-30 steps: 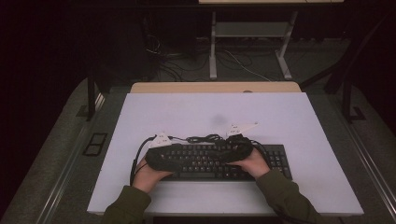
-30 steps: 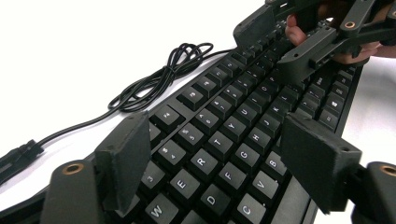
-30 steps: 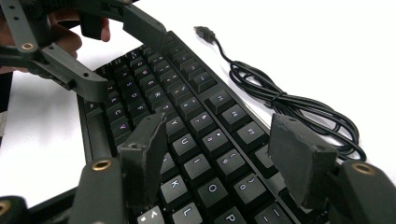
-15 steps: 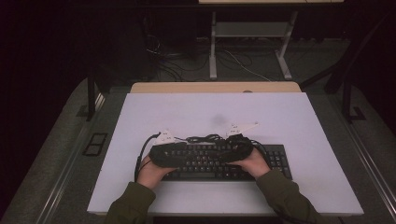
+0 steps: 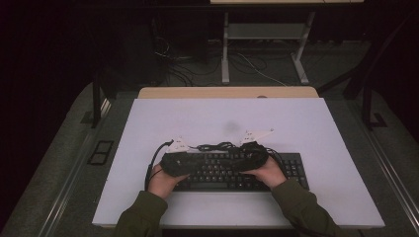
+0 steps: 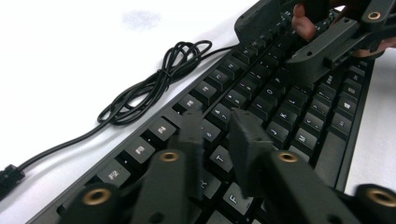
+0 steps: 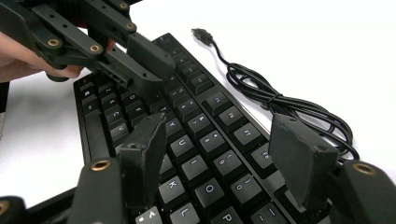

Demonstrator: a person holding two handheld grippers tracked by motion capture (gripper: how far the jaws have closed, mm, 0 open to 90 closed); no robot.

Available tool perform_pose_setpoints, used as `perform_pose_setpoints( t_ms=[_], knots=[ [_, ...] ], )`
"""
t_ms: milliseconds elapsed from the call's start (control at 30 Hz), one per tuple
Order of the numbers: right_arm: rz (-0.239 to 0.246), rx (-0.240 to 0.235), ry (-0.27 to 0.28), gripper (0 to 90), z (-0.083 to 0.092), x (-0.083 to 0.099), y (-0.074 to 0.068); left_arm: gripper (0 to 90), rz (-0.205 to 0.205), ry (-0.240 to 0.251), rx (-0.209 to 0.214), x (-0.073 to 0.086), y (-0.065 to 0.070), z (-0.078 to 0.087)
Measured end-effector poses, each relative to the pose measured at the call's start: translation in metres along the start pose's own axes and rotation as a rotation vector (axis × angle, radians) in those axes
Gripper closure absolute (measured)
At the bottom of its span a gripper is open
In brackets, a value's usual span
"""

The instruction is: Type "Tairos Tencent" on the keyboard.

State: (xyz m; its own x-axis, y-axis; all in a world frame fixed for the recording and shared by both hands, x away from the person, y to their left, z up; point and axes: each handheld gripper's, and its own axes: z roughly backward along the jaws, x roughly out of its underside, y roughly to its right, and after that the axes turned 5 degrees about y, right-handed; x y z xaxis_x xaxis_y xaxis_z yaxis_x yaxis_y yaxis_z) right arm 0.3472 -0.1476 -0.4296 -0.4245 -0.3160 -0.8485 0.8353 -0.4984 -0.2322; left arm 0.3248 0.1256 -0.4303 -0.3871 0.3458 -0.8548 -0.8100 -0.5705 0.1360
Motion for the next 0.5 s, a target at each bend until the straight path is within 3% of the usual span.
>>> perform_pose_setpoints(
  t_ms=[200,500],
  knots=[
    [-0.001,-0.001,-0.004,36.4,-0.0003,0.0002,-0.0004,88.7,0.010,-0.028,0.012,0.0017,-0.0013,-0.0005],
    [0.001,-0.002,-0.003,36.4,-0.0004,0.0002,-0.0007,88.8,0.016,-0.056,0.009,0.0041,-0.0023,-0.0008]
  ],
)
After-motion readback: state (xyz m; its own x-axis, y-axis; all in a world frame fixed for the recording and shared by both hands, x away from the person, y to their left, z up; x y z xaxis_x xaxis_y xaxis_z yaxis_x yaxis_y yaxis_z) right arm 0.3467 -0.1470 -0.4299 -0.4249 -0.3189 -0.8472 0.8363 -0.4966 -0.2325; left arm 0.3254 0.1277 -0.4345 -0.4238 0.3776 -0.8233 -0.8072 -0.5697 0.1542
